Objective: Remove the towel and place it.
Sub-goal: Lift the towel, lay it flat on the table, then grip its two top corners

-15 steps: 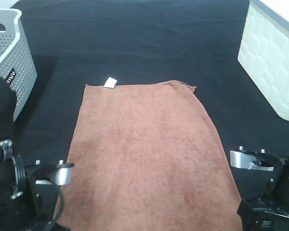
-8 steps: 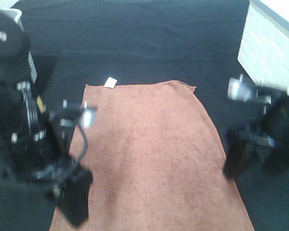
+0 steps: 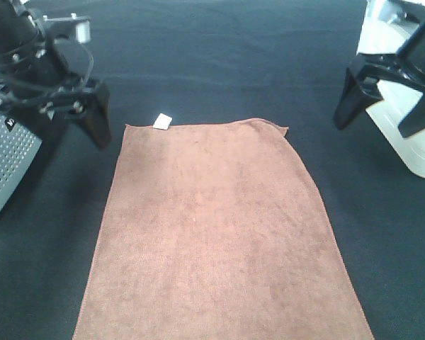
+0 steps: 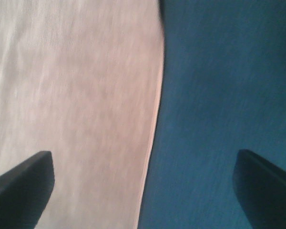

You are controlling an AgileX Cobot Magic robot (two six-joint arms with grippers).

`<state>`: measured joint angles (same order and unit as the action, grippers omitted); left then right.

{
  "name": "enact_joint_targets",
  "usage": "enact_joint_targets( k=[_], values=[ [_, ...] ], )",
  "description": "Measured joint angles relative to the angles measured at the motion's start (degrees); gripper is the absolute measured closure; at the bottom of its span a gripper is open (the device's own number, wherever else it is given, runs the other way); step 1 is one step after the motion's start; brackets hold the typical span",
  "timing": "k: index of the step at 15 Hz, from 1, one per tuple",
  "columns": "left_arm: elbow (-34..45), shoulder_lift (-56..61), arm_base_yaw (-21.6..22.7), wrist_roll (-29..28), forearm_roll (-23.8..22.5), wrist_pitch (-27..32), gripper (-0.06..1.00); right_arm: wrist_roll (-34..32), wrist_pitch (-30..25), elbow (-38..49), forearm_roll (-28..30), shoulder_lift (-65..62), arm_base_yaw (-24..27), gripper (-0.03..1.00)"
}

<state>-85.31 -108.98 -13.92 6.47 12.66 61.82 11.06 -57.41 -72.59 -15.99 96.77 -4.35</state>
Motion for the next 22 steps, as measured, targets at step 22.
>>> enact_joint_targets(
  k=[22],
  values=[
    [-29.05,-33.35,7.22,9.45,15.01,-4.47,0.12,10.89,-10.89,-55.23,-13.92,52.54,1.55,0.03]
  ],
)
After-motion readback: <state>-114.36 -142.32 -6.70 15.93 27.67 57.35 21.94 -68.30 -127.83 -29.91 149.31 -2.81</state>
